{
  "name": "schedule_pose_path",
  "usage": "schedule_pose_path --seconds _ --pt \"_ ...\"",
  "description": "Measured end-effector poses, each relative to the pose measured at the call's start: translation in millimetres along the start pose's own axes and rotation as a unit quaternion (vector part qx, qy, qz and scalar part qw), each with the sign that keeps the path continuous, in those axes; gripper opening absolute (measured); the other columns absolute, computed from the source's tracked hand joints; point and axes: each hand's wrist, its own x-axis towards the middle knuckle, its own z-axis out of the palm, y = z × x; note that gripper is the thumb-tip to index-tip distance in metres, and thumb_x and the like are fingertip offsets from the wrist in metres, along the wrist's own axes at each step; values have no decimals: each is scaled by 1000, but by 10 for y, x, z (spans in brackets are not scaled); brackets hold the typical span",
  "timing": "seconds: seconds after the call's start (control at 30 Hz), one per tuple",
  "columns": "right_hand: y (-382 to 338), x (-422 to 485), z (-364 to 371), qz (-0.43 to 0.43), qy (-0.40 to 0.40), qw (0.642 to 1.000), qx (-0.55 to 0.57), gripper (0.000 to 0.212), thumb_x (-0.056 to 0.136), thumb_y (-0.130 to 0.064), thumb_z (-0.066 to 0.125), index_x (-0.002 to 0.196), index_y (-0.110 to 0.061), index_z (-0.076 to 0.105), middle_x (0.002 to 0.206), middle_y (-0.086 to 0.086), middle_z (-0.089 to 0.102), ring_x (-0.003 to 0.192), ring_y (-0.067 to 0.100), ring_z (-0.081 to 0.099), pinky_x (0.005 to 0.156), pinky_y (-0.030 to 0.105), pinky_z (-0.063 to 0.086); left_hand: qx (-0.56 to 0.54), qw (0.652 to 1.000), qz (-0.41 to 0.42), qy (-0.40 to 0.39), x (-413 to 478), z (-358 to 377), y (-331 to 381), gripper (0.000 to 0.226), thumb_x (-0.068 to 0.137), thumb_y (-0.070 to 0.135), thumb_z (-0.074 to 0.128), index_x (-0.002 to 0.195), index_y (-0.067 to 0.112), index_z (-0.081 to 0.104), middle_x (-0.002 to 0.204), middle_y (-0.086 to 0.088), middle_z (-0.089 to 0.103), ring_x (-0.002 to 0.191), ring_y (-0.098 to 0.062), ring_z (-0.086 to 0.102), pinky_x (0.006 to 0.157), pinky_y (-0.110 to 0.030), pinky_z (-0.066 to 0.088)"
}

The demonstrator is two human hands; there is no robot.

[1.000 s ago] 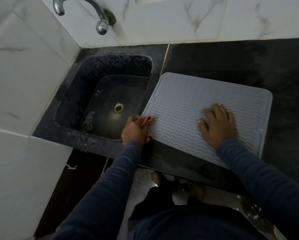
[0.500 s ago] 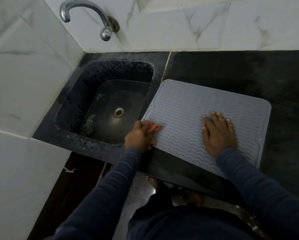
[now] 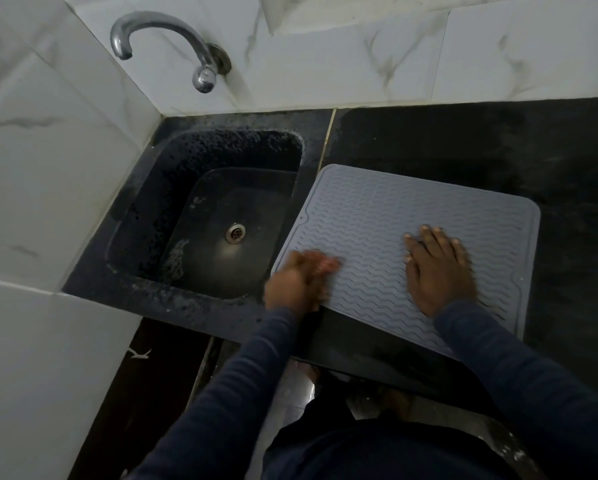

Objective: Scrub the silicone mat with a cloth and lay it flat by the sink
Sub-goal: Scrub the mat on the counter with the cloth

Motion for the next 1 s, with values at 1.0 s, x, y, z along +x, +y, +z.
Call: schedule_pose_path --seconds 1.0 --pt "27 7 39 -6 24 999 27 55 93 -34 24 141 -18 47 152 9 38 144 26 25 118 45 9 -90 993 33 -70 -399 -2 549 33 85 45 58 113 30 67 106 0 56 83 -24 62 68 -30 48"
